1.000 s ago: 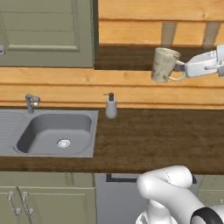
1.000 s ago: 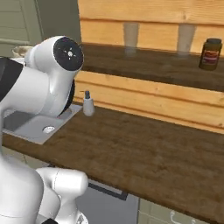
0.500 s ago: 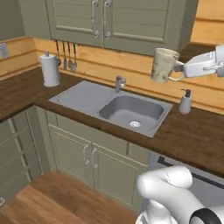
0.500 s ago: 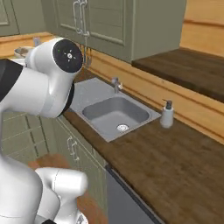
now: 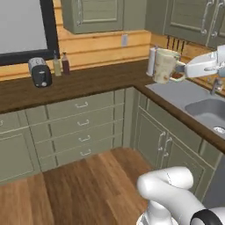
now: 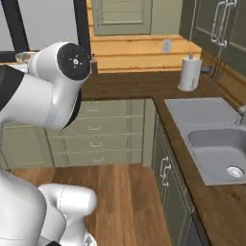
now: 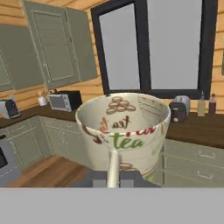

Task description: Gather all objects into one cabinet and sort the glasses and bowls to opposite sides.

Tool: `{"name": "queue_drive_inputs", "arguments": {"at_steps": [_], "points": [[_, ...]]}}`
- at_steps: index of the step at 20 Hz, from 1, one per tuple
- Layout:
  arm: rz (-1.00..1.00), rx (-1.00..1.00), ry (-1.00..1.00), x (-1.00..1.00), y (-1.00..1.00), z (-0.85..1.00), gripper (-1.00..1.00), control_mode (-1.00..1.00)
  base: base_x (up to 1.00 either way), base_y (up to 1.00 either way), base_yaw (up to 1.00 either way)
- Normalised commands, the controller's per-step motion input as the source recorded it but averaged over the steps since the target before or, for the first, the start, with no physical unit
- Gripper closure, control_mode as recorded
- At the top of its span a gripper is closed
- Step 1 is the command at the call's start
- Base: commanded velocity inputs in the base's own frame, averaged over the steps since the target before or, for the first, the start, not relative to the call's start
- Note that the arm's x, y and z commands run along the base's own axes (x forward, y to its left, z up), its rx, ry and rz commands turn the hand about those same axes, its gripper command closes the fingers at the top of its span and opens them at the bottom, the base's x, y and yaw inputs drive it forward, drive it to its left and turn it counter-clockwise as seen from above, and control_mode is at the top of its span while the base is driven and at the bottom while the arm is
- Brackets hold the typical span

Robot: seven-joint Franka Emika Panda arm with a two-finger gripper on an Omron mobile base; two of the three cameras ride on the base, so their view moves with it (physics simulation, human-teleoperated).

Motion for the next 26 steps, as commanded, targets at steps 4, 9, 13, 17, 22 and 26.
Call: {"name": "queue_drive_inputs", "arguments": {"at_steps": [4, 9, 13, 17, 22, 26], "points": [[0.0, 0.0, 0.0, 0.0, 0.0, 0.0, 1.0, 1.0, -0.21, 0.57, 0.89], [0.0, 0.0, 0.0, 0.0, 0.0, 0.0, 1.0, 1.0, -0.03, 0.63, 0.88], [0.0, 0.0, 0.0, 0.0, 0.0, 0.0, 1.0, 1.0, 0.0, 0.62, 0.81], [0.0, 0.0, 0.0, 0.0, 0.0, 0.0, 1.0, 1.0, 0.0, 0.55, 0.77], [0.0, 0.0, 0.0, 0.0, 0.0, 0.0, 1.0, 1.0, 0.0, 0.6, 0.74], [0.0, 0.0, 0.0, 0.0, 0.0, 0.0, 1.0, 1.0, 0.29, 1.0, 0.48]]}}
